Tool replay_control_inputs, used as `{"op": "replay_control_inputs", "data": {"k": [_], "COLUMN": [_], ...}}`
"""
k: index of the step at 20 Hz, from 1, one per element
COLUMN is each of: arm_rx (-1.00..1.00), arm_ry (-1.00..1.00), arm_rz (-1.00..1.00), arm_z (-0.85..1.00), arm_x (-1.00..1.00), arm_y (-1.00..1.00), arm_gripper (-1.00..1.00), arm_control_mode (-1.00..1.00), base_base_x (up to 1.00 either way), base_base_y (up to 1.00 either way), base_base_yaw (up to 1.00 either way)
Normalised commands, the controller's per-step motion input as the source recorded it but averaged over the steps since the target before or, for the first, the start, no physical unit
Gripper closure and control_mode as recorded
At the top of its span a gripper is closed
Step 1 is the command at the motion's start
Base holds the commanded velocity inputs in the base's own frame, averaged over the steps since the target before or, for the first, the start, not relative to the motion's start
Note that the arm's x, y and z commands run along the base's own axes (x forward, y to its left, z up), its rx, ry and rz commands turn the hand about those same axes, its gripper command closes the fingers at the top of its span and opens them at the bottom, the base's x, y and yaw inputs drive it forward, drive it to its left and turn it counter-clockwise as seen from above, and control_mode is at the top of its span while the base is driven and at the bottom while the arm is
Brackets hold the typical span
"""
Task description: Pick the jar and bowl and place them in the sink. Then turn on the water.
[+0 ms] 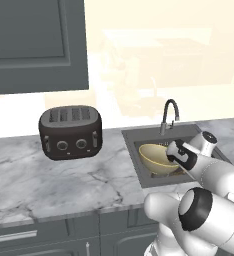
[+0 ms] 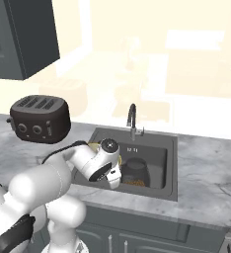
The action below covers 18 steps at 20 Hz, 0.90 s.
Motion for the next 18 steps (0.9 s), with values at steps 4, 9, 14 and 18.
{"op": "replay_control_inputs", "data": {"k": [4, 9, 14, 18], "arm_rx": [0.0, 0.0, 0.02, 0.03], "arm_ry": [0.0, 0.0, 0.0, 0.0], "arm_rz": [0.0, 0.01, 0.0, 0.0], "arm_z": [0.0, 0.0, 0.34, 0.56], "arm_x": [0.0, -0.02, -0.09, -0.11], "arm_y": [0.0, -0.01, -0.01, 0.0], "arm_gripper": [-1.0, -1.0, -1.0, -1.0], "arm_control_mode": [-1.0, -1.0, -1.0, -1.0], "base_base_x": [0.0, 0.0, 0.0, 0.0], "base_base_y": [0.0, 0.0, 0.0, 0.0], "base_base_yaw": [0.0, 0.0, 0.0, 0.0]}}
